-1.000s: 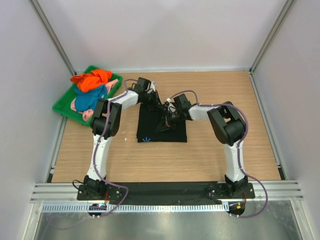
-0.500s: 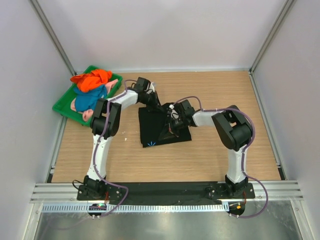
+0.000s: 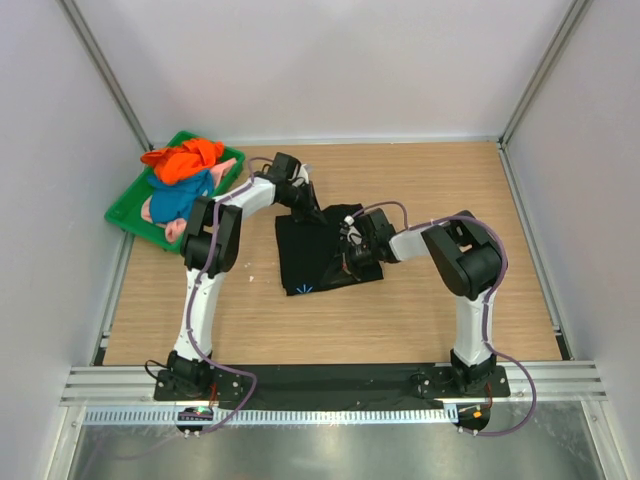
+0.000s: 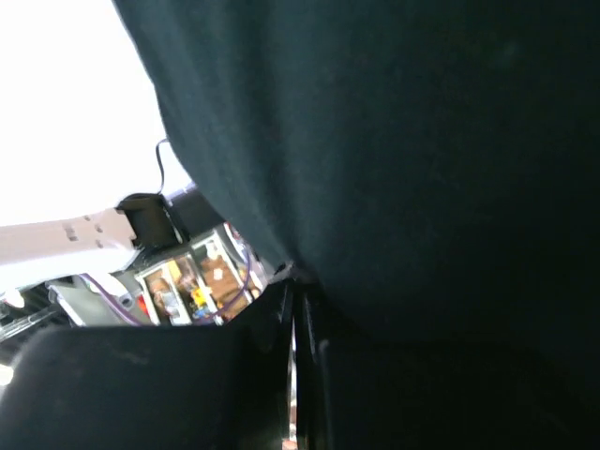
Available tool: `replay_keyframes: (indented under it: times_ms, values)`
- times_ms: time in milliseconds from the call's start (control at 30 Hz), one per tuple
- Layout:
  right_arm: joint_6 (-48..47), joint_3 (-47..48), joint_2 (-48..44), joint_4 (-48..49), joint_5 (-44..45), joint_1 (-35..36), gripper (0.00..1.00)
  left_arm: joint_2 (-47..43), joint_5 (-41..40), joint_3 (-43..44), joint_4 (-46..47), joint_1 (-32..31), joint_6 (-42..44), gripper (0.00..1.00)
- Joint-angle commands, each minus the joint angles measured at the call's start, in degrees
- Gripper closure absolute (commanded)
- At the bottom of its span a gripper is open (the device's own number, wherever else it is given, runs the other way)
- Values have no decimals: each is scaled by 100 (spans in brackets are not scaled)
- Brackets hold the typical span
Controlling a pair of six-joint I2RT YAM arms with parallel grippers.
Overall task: Fold and stack the t-shirts
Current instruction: Fold the tshirt
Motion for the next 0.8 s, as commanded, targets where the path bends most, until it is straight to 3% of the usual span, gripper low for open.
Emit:
replay_keyframes:
  times_ms: [0,200,367,567,767]
  values:
    - [374,-375,19,770,-37,14,99,204,-249,128,-333,67,270,100]
    - [305,343,-561,167,24,-29,98,20,-161,172,-482,84,243,99]
    - [112,328,-746,-72,-73,-433,98,-532,32,303,-553,111,191,77]
    - [225,-506,-457,656,-213,-698,98,-1078,138,392,-852,137,86,66]
    - [902,-990,9,2133,-362,-698,99,-2106,138,-731,-720,111,173,67]
